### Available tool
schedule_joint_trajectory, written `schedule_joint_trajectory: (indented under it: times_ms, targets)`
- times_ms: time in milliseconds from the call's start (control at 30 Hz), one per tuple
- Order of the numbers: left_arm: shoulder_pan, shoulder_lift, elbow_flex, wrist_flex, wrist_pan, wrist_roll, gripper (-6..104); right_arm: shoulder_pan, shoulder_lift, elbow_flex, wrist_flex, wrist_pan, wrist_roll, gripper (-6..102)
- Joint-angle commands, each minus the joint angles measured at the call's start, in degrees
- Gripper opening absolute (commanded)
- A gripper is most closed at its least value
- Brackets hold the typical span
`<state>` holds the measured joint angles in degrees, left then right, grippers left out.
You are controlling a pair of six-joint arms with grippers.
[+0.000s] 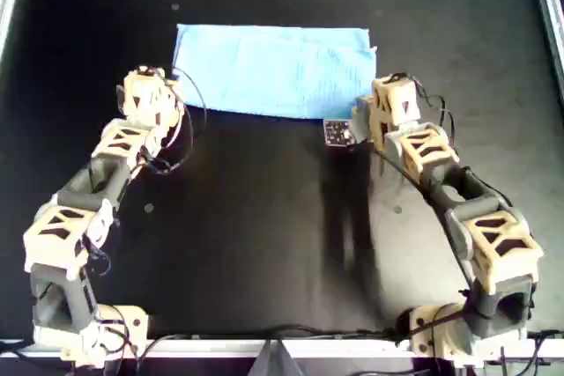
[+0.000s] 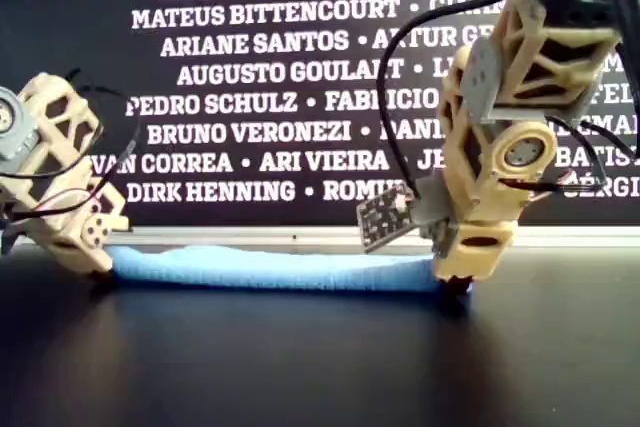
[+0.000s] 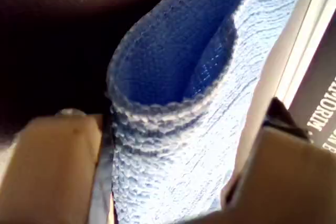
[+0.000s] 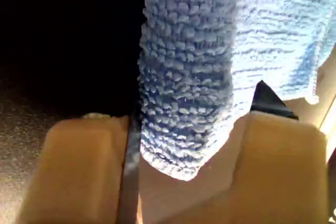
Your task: Fold a cloth
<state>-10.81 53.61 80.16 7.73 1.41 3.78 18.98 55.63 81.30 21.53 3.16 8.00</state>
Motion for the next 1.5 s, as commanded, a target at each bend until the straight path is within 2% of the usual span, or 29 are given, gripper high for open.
schedule_joint_trajectory:
  times_ms: [0, 167, 300, 433, 567, 900, 1167, 1233, 1467]
  targets:
    - [-1.2, 0.6, -1.1, 0.7, 0.0, -0.3, 84, 0.3, 1.7, -3.8, 0.4, -0.5, 0.26, 67]
    - [-1.1, 1.5, -1.1, 0.5, 0.0, -0.3, 57, -0.1, 1.8, -4.0, 0.3, -0.5, 0.26, 34]
    - [-1.1, 1.5, -1.1, 0.4, 0.1, -0.3, 34, -0.2, 1.6, -4.8, 0.1, -0.5, 0.26, 15]
    - [-1.1, 1.5, -1.2, 0.4, 0.1, -1.1, 13, -0.3, 1.5, -5.5, 0.1, -0.5, 0.26, 2]
    - [-1.1, 1.6, -1.2, 0.3, 0.1, -1.2, -1, -0.4, 1.5, -5.5, 0.1, -0.5, 0.26, -2]
    - [-1.1, 6.9, 1.1, 0.9, 0.1, -0.4, -2, 0.4, 6.3, -5.0, 0.2, -0.5, -0.35, -2]
    - [-1.1, 23.5, 13.7, 0.9, 0.1, -0.4, -2, 0.5, 17.4, 0.0, 0.3, -0.5, -0.53, -2]
    - [-1.1, 27.3, 17.5, 0.9, 0.1, -0.5, -2, 0.6, 19.5, 2.9, 0.3, -0.5, 0.18, -2]
    - [-1.2, 41.3, 31.6, 0.9, 0.1, -1.1, -2, 0.7, 30.5, 16.1, 0.3, -0.6, 0.18, -2]
